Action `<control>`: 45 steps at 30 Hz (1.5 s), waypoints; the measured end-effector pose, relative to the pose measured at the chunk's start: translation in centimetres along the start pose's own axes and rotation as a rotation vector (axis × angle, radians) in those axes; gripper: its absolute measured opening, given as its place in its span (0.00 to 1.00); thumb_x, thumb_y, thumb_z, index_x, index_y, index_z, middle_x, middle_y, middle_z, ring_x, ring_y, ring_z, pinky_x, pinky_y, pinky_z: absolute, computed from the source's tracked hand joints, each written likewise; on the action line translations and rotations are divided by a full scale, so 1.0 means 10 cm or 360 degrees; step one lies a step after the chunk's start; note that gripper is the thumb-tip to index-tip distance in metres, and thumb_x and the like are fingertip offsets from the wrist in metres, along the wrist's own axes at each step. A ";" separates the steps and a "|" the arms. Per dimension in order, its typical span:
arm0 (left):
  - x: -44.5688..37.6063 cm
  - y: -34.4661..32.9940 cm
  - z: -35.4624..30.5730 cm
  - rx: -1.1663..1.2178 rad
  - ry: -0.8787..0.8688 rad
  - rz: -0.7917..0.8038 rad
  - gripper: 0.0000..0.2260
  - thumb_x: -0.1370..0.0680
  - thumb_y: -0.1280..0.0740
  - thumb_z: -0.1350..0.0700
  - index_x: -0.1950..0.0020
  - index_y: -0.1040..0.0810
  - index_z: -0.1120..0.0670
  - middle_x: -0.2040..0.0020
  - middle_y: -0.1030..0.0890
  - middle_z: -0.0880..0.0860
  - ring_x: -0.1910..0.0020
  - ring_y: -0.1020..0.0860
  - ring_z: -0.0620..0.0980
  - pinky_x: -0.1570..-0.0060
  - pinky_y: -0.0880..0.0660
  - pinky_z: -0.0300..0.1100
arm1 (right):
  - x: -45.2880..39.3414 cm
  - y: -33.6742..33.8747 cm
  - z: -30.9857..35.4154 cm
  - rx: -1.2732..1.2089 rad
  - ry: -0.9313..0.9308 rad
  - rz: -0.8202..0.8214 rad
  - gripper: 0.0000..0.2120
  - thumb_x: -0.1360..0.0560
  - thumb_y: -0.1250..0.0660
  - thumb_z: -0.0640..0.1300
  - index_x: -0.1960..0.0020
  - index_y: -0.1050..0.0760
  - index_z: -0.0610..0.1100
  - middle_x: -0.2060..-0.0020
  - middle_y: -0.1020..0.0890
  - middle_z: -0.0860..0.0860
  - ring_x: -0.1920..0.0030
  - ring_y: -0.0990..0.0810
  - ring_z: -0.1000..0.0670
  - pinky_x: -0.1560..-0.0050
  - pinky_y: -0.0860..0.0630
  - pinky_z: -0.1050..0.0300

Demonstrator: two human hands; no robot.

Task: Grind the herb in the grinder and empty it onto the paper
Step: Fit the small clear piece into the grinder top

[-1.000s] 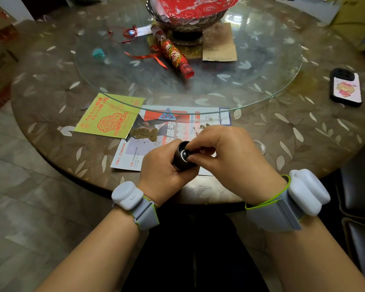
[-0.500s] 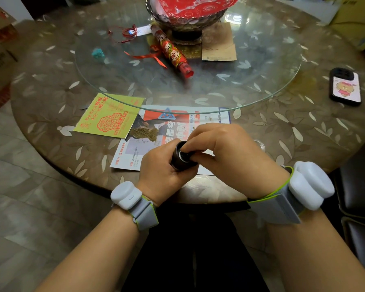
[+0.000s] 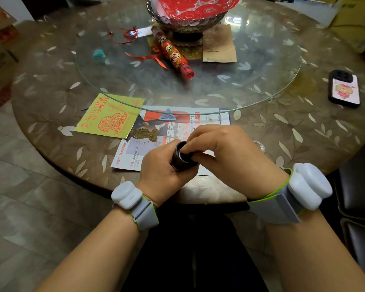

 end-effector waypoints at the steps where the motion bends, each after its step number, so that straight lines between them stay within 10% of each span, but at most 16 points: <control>1: 0.00 0.00 0.00 0.0004 0.0001 -0.0003 0.11 0.33 0.33 0.46 0.55 0.27 0.50 0.65 0.21 0.51 0.66 0.24 0.54 0.68 0.27 0.51 | 0.00 0.00 0.00 -0.0007 0.0004 -0.0005 0.10 0.35 0.32 0.34 0.56 0.16 0.42 0.61 0.16 0.48 0.60 0.19 0.47 0.58 0.28 0.57; 30: 0.00 -0.02 0.02 -0.0018 0.0039 0.0005 0.12 0.33 0.33 0.45 0.54 0.26 0.50 0.64 0.21 0.51 0.66 0.24 0.53 0.68 0.27 0.51 | 0.07 0.04 -0.10 -0.0120 -0.0085 -0.0159 0.10 0.33 0.31 0.35 0.55 0.16 0.43 0.59 0.16 0.50 0.58 0.19 0.50 0.54 0.23 0.55; 38: -0.04 0.01 0.04 0.0014 0.0071 -0.0058 0.11 0.31 0.32 0.44 0.52 0.25 0.47 0.61 0.19 0.50 0.62 0.21 0.51 0.62 0.25 0.50 | 0.30 0.08 -0.59 -0.0885 -0.0512 -0.0511 0.12 0.30 0.30 0.30 0.51 0.17 0.42 0.57 0.16 0.48 0.55 0.17 0.50 0.50 0.22 0.59; 45: -0.06 -0.03 -0.03 -0.0111 0.0026 -0.0044 0.13 0.31 0.34 0.41 0.51 0.28 0.45 0.62 0.21 0.46 0.61 0.23 0.49 0.63 0.25 0.47 | 0.87 0.20 -1.61 0.0259 -0.1099 -0.0589 0.14 0.33 0.27 0.37 0.48 0.19 0.39 0.54 0.19 0.41 0.51 0.22 0.38 0.49 0.31 0.53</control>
Point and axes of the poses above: each hand's wrist, its own x-axis away from the middle knuckle, its own y-axis out of the back of the hand, z = x × y, the point moved 9 cm from there along -x, towards the middle knuckle
